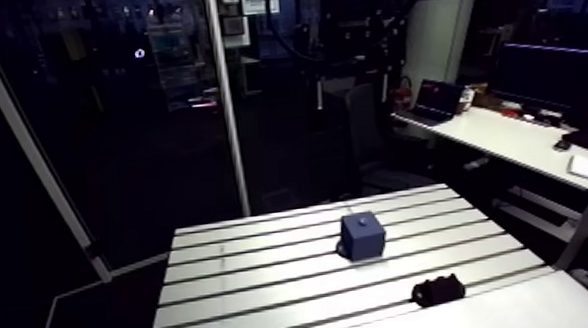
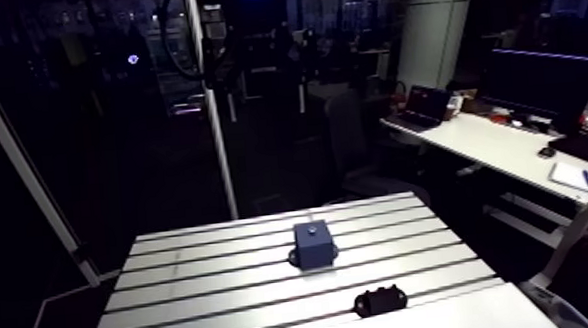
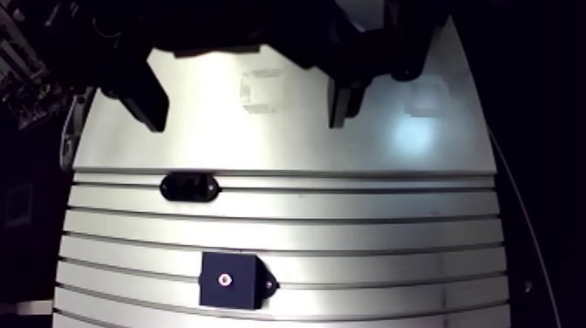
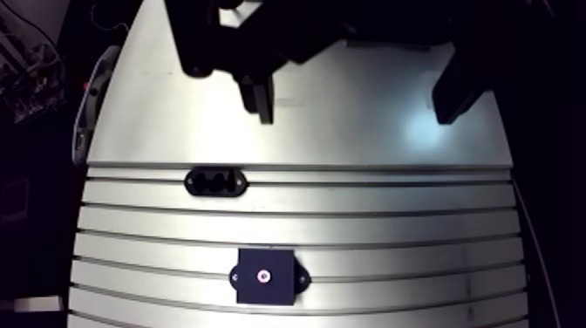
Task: Pick up the M10 bolt and insert it into the hole until fully seated.
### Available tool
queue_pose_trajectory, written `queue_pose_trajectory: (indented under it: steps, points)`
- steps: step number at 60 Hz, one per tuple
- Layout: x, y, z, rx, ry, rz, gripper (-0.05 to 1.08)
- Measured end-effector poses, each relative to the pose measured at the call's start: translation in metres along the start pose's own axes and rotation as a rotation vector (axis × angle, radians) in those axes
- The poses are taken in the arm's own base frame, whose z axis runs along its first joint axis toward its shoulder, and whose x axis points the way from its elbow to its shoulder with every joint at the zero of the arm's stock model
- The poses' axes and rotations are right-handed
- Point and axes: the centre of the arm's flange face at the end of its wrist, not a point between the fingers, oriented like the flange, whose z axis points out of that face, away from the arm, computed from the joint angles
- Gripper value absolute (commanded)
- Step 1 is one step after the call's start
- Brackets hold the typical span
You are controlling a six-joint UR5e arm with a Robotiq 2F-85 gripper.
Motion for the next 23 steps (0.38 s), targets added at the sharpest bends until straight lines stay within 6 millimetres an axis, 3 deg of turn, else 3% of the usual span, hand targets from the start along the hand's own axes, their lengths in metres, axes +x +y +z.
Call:
queue_pose_trajectory:
  steps: [23]
  points:
    - [0.0007,0.0002,0.0008,-0.002,0.000,0.001,0.00]
